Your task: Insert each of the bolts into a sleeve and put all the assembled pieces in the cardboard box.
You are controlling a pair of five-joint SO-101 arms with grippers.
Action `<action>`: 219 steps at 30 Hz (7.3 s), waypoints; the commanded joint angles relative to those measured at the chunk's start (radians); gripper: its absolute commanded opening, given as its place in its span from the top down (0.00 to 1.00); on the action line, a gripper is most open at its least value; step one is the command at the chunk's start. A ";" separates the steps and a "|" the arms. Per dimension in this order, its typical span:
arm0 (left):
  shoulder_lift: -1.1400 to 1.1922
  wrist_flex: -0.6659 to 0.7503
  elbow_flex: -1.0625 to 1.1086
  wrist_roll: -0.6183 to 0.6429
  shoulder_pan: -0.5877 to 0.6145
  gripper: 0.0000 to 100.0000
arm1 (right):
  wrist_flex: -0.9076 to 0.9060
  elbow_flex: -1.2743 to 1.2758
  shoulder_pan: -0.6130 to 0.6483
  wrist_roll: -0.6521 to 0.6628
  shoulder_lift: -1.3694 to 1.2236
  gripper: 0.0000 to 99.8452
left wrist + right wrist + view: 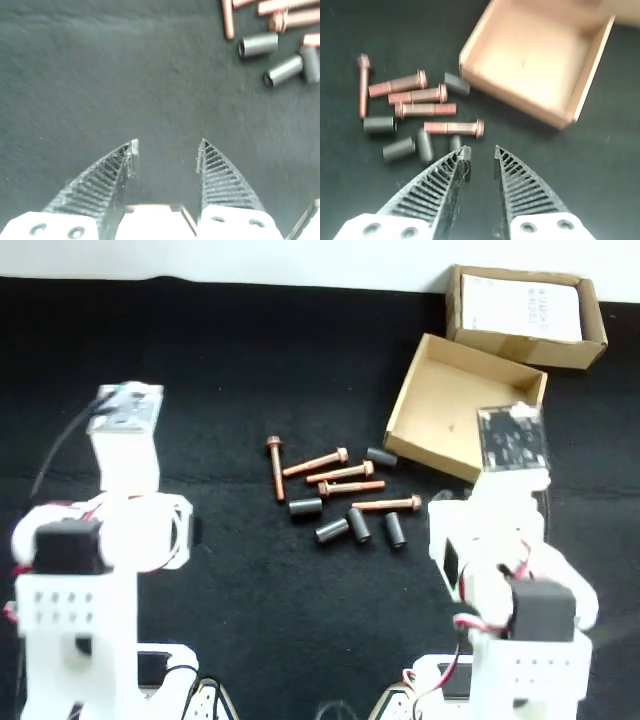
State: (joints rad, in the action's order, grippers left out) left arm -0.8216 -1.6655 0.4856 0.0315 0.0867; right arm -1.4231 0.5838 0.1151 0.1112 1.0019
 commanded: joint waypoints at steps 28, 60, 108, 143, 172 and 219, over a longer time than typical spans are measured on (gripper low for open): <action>0.616 0.557 0.274 -0.052 0.070 0.80 | 0.271 0.259 0.111 0.186 -0.277 0.83; 0.835 0.551 0.125 0.006 0.099 0.80 | 0.493 0.079 0.217 0.094 -0.909 0.83; 0.840 0.552 0.124 0.005 0.097 0.80 | 0.392 -0.022 0.139 0.100 -1.067 0.99; 0.837 0.609 0.140 -0.026 -0.016 0.80 | 0.234 0.094 -0.935 0.103 -0.077 0.99; 0.845 0.167 -0.519 -0.898 -0.558 0.80 | 0.294 0.745 -1.256 0.371 0.832 0.99; 1.871 0.046 -1.722 -0.818 -0.742 0.80 | 0.349 0.708 -1.259 0.376 0.831 0.99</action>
State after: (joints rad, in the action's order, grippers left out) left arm 1.0487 -1.6149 -1.1715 -0.7802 -0.6421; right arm -1.0963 1.3387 -1.1339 0.4733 1.8182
